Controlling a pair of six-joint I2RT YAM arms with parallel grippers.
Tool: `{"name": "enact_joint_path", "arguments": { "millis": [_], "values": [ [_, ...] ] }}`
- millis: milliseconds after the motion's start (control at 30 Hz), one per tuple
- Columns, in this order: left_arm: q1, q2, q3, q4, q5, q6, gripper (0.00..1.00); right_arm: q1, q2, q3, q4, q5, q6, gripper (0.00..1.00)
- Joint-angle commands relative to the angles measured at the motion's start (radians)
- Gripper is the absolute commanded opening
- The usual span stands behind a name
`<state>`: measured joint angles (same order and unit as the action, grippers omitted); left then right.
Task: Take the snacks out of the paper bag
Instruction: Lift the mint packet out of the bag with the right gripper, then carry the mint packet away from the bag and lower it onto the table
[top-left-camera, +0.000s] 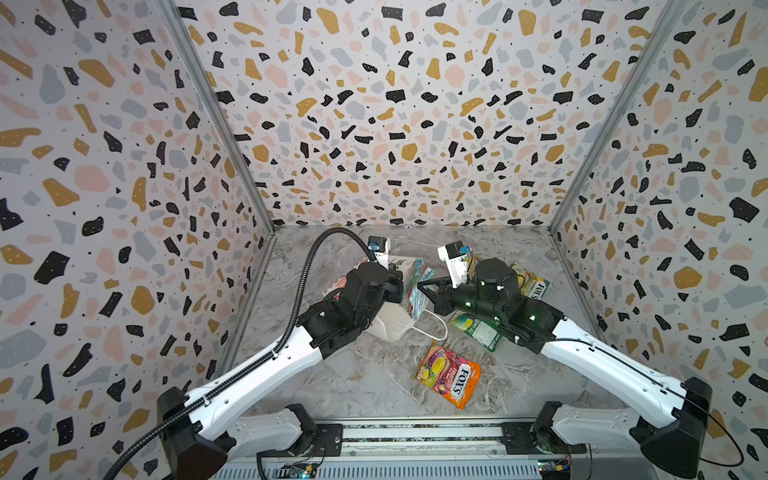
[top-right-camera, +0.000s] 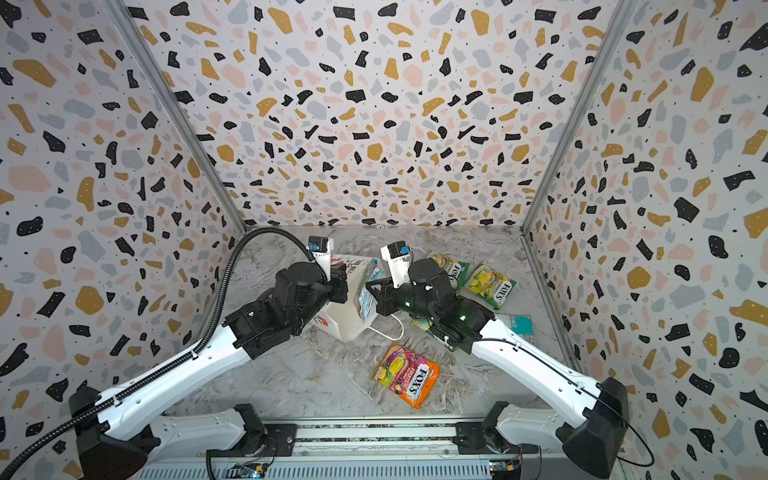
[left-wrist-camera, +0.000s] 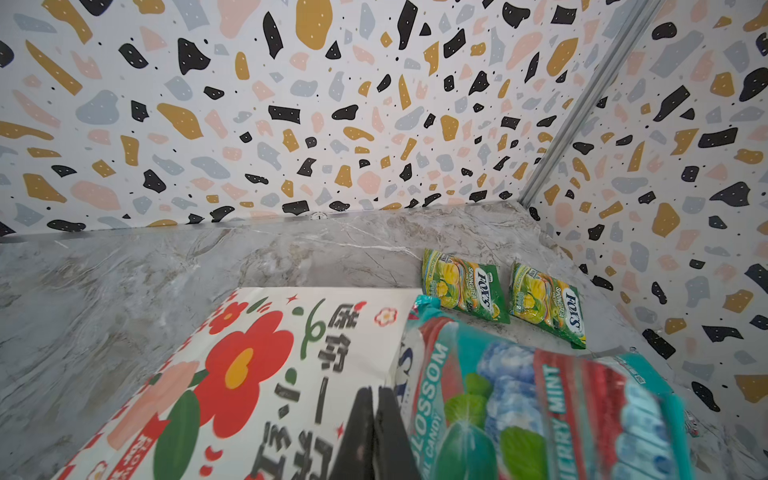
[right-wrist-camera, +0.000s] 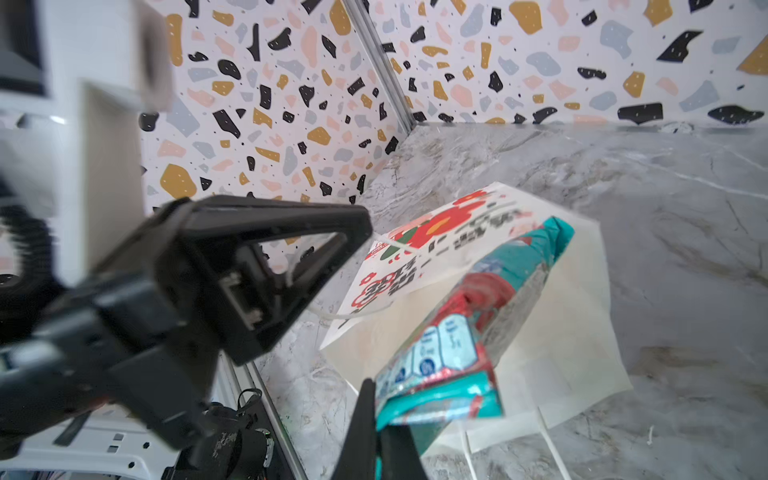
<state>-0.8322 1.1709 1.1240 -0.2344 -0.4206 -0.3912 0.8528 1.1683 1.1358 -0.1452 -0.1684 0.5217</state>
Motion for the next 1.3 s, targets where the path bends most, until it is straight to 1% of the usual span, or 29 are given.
{"name": "enact_joint_path", "arguments": {
  "millis": [0,133,233,333,500,533,600,633,700,833,900,1000,1133,1267],
  "values": [
    [0.003,0.007,0.022,0.035,-0.014,-0.02,0.0,0.0,-0.064,0.06,-0.012,0.016,-0.057,0.0],
    [0.002,0.009,0.031,0.037,-0.021,-0.023,0.0,0.0,-0.096,0.094,-0.048,0.052,-0.082,0.0],
    [0.003,0.005,0.037,0.031,-0.046,-0.023,0.0,0.0,-0.131,0.119,-0.074,0.104,-0.107,0.0],
    [0.003,-0.004,0.036,0.023,-0.075,-0.021,0.0,0.0,-0.168,0.131,-0.097,0.182,-0.134,0.0],
    [0.003,-0.028,0.036,0.012,-0.111,-0.017,0.0,-0.008,-0.196,0.167,-0.164,0.36,-0.167,0.0],
    [0.002,-0.033,0.037,0.011,-0.118,-0.017,0.0,-0.016,-0.193,0.174,-0.184,0.385,-0.17,0.0],
    [0.003,-0.044,0.039,0.007,-0.133,-0.016,0.0,-0.065,-0.178,0.192,-0.228,0.404,-0.163,0.0],
    [0.002,-0.048,0.038,0.005,-0.141,-0.016,0.0,-0.098,-0.172,0.193,-0.243,0.393,-0.156,0.0],
    [0.002,-0.056,0.037,0.005,-0.154,-0.014,0.0,-0.19,-0.161,0.18,-0.257,0.318,-0.141,0.0],
    [0.004,-0.066,0.033,0.006,-0.179,-0.007,0.0,-0.393,-0.142,0.097,-0.201,0.083,-0.128,0.0],
    [0.005,-0.07,0.04,0.002,-0.181,-0.005,0.0,-0.459,-0.117,0.072,-0.176,-0.015,-0.128,0.0],
    [0.007,-0.074,0.057,0.0,-0.181,0.0,0.0,-0.518,-0.073,0.033,-0.125,-0.105,-0.125,0.0],
    [0.009,-0.083,0.078,-0.008,-0.184,0.003,0.0,-0.564,0.01,-0.014,-0.031,-0.278,-0.104,0.0],
    [0.009,-0.106,0.074,0.004,-0.191,0.025,0.0,-0.569,0.103,-0.051,0.079,-0.35,-0.082,0.0]
  ]
}}
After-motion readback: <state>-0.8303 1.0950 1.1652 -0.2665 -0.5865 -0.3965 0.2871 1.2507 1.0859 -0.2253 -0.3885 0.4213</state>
